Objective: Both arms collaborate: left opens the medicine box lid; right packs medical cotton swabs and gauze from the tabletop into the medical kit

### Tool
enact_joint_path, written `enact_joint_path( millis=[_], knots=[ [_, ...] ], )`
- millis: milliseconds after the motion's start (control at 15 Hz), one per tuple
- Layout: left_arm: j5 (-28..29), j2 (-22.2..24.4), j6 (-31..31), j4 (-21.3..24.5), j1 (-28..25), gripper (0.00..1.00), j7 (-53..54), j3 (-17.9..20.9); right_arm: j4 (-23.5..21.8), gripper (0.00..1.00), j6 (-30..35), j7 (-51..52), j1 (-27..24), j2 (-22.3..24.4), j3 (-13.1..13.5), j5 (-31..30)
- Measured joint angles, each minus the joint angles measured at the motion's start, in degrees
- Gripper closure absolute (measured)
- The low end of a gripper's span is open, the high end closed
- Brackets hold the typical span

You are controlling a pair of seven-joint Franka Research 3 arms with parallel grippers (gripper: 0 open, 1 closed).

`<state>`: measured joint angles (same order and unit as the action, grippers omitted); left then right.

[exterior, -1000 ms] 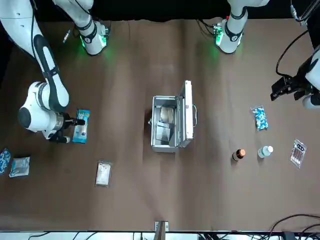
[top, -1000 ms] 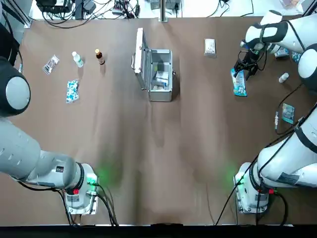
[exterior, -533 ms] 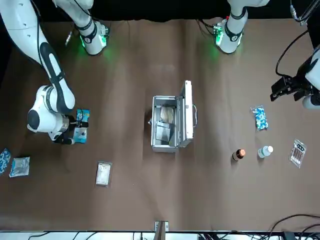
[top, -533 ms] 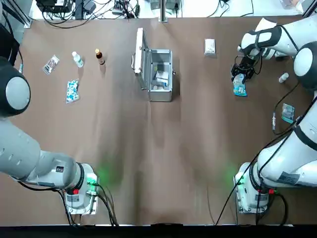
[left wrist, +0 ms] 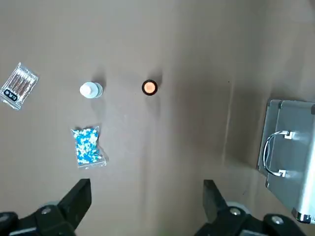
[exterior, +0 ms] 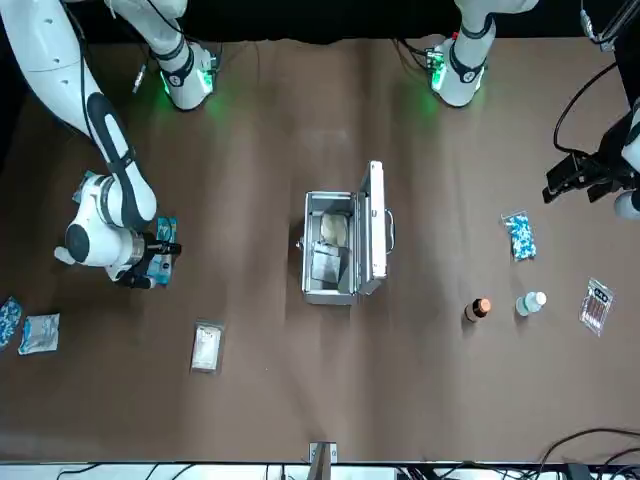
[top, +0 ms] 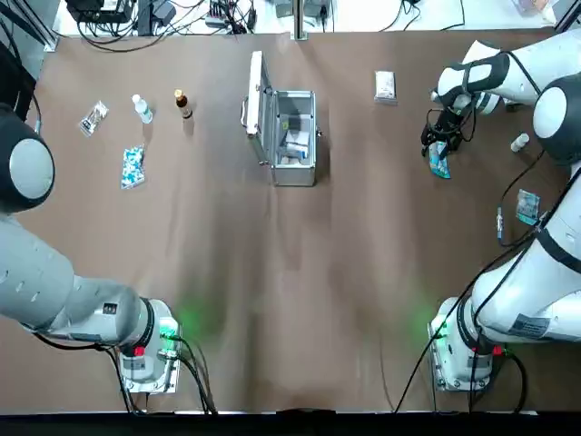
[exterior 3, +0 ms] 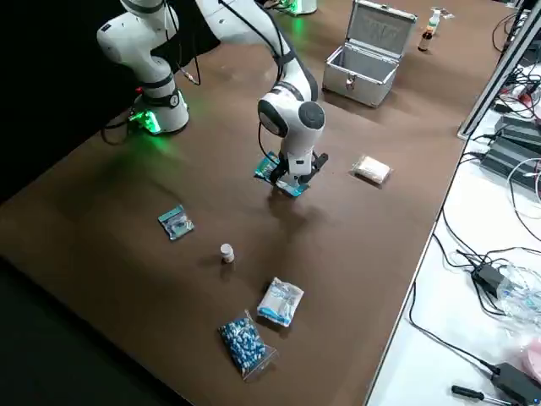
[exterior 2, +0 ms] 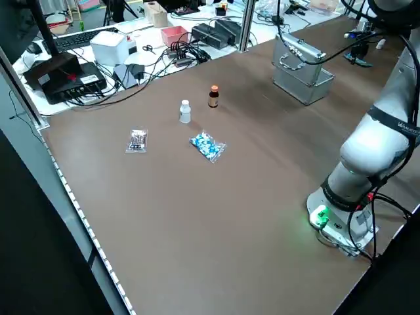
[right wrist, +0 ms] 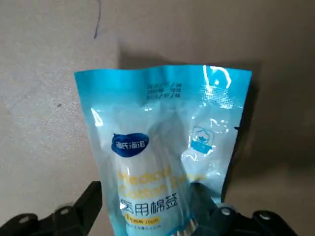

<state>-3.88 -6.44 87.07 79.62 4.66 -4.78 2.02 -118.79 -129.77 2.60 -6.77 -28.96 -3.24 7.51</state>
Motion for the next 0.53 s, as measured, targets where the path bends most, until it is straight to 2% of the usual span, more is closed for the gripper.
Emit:
enact_joint_path(
  millis=[133,200,333,400,533],
  knots=[
    [0.00,0.00,0.00,0.00,-0.01,0.00,0.00,-0.01,-0.04,0.23,0.00,-0.01,0.08,-0.02,0.16,-0.01],
    [0.00,0.00,0.01,0.00,0.00,0.00,0.00,-0.03,-0.05,0.32,0.00,-0.02,0.11,-0.02,0.23,-0.02],
    [0.00,0.00,0.01,0.00,0.02,0.00,0.00,-0.07,-0.06,0.36,0.01,-0.05,0.13,-0.02,0.29,-0.01],
    [0.00,0.00,0.01,0.00,0.02,0.00,0.00,-0.07,-0.02,0.44,0.08,-0.05,0.16,0.03,0.25,0.04],
    [0.00,0.00,0.01,0.00,0.01,0.00,0.00,-0.07,0.00,0.47,0.12,-0.09,0.28,0.08,0.27,0.02]
  ],
)
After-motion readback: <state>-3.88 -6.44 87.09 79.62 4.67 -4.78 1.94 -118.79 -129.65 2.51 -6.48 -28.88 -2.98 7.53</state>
